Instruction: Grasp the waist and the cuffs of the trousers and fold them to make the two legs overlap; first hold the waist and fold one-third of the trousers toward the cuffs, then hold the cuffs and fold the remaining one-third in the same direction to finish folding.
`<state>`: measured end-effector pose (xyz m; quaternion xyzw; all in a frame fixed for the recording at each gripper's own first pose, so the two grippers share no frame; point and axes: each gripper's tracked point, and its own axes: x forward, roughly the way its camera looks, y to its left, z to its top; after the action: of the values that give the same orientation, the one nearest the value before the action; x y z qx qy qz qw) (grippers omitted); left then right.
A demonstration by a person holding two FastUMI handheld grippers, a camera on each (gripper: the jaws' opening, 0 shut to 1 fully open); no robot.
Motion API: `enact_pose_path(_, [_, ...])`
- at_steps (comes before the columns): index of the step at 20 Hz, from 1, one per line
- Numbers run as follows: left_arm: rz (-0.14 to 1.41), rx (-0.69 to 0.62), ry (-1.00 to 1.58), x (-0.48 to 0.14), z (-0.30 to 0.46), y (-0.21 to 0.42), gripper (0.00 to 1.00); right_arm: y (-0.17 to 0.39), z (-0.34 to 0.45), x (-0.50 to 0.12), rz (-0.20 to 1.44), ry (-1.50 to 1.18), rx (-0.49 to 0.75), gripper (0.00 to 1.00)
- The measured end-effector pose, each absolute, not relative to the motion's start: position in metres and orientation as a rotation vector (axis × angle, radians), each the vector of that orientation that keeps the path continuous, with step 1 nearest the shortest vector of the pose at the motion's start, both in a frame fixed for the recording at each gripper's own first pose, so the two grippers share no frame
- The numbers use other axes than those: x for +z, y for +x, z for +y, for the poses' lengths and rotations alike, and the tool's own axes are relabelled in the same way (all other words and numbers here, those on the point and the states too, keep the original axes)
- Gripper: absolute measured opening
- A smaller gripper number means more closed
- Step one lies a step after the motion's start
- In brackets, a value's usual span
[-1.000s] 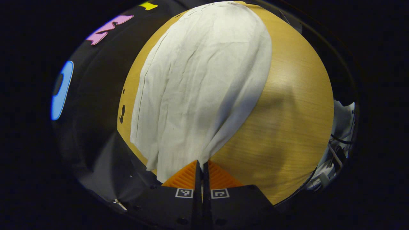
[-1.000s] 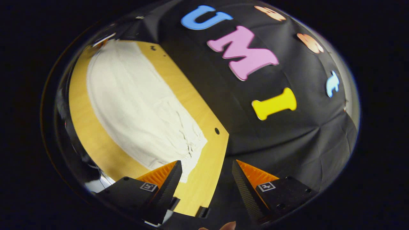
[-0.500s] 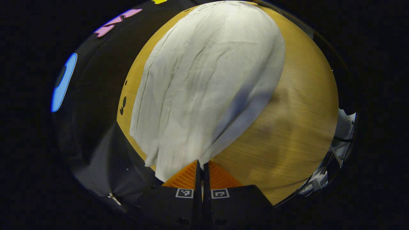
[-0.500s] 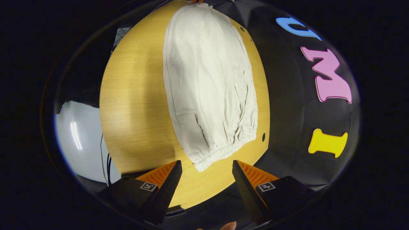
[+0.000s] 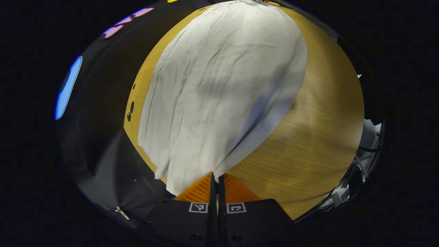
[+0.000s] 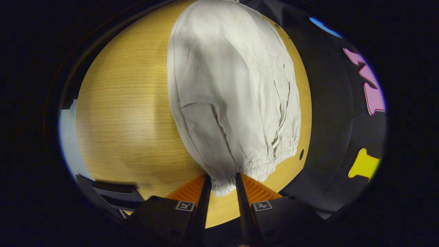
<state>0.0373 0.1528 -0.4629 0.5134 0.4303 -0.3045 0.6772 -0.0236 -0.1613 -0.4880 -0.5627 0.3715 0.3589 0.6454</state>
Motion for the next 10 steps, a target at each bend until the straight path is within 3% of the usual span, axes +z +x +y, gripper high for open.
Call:
enact_pose_path(1, [0.973,-0.681,1.150,-0.462,0.154,0.035,0.05,-0.026,-0.162,-0.490,0.862,-1.286,0.817,0.23])
enact_pose_path(2, [0.973,-0.681,1.154,-0.462,0.153,0.034,0.05,-0.023,-0.163,-0.491,0.857,-1.305,0.810,0.22])
enact_pose_path(4, [0.966,-0.682,1.171,-0.463,0.153,0.034,0.05,-0.018,-0.163,-0.493,0.833,-1.347,0.815,0.10])
enact_pose_path(10, [0.933,-0.601,1.166,-0.461,0.153,0.036,0.05,-0.020,-0.160,-0.479,0.852,-1.236,0.780,0.05])
